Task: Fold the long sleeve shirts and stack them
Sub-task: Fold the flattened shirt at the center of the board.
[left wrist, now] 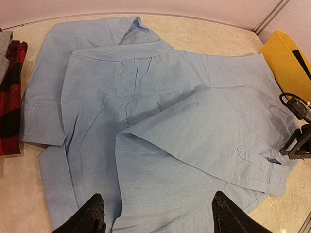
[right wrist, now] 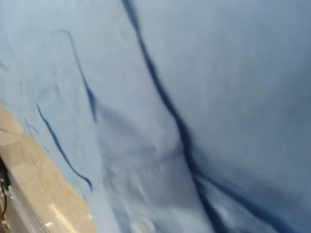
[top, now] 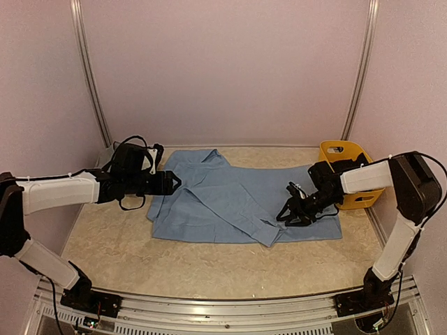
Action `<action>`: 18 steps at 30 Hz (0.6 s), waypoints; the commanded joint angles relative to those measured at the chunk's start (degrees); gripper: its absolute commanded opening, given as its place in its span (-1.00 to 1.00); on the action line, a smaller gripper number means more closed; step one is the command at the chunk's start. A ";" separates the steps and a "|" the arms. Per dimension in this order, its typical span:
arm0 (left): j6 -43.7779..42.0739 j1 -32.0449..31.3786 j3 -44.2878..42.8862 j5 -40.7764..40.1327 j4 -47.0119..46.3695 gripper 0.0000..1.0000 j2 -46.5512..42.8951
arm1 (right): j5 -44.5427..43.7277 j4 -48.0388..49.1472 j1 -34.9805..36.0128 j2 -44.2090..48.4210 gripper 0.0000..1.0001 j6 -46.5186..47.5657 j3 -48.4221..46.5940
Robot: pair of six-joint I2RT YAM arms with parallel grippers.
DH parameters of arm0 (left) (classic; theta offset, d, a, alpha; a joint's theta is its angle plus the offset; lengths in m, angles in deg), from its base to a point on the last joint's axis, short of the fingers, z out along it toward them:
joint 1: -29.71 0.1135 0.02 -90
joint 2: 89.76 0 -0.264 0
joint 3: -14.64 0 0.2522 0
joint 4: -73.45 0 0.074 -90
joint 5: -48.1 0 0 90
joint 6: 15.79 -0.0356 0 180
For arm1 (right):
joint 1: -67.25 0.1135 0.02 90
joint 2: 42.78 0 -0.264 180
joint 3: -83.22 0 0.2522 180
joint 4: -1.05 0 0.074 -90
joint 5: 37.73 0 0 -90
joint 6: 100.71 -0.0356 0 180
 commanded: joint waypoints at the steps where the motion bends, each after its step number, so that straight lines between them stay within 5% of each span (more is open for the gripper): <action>1: -1.09 -0.54 -2.21 0.22 -0.12 0.43 1.44 | 2.33 14.14 -0.19 5.47 0.06 -11.39 7.96; 11: -1.33 -0.83 -2.39 1.19 -0.72 0.43 3.49 | -8.27 22.78 4.29 19.25 0.04 -23.68 20.11; 18: -1.18 -1.03 -2.42 1.36 -0.81 0.43 3.46 | -11.64 25.57 9.63 17.46 -0.16 -26.26 20.39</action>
